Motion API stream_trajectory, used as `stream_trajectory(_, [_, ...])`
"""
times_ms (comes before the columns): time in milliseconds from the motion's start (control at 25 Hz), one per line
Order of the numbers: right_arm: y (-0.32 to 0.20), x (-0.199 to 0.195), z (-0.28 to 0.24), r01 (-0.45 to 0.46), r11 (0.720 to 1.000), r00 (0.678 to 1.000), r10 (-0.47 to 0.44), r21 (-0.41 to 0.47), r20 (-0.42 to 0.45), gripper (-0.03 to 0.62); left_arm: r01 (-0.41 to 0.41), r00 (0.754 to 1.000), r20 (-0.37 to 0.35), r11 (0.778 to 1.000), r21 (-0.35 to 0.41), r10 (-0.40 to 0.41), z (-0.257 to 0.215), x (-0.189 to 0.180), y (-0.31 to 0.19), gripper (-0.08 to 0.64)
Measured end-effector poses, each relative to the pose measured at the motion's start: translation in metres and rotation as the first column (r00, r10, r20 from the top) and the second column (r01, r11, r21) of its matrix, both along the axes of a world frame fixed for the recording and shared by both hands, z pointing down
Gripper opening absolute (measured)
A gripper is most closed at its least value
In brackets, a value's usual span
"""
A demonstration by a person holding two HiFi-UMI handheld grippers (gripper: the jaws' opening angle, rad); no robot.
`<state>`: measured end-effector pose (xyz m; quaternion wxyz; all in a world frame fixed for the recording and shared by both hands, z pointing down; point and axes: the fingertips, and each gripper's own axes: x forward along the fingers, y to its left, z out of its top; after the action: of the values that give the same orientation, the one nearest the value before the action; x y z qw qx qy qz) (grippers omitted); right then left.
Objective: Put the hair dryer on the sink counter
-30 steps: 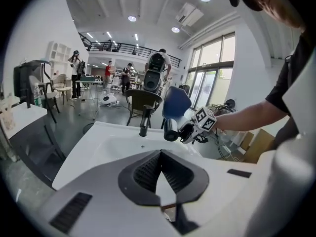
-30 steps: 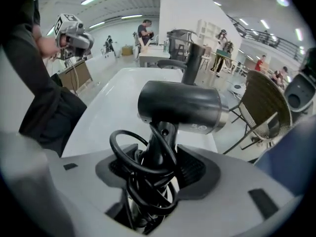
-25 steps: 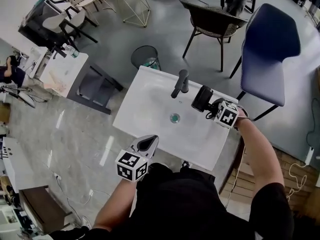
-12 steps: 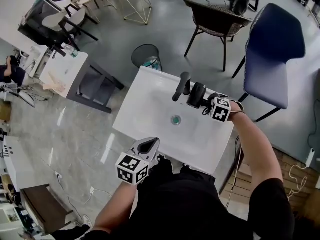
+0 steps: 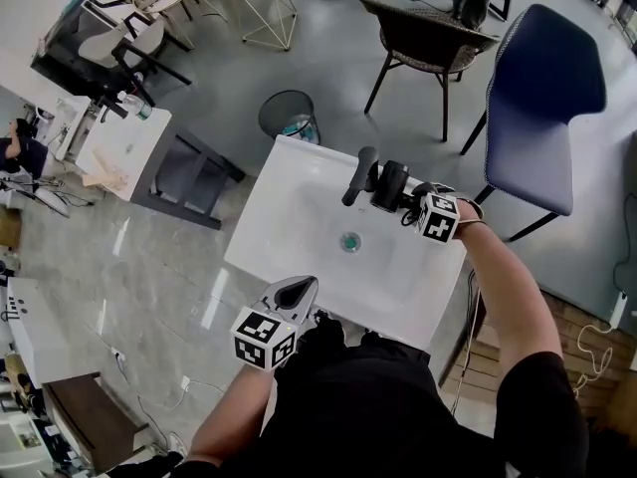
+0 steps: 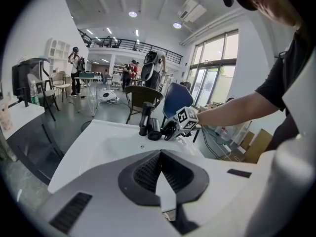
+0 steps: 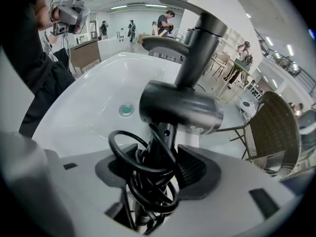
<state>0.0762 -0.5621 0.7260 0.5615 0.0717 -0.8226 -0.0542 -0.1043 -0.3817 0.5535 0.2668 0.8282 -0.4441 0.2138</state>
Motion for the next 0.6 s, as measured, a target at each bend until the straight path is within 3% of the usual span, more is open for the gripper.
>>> stream_trajectory(600, [-0.0036,0.0038,0.0044,-0.010,0.997,1.000,0.012,0.074,-0.015,0.285,-0.011,1.000,-0.008,1.000,-0.002,0.011,0.0026,0.0032,0.0023,0.000])
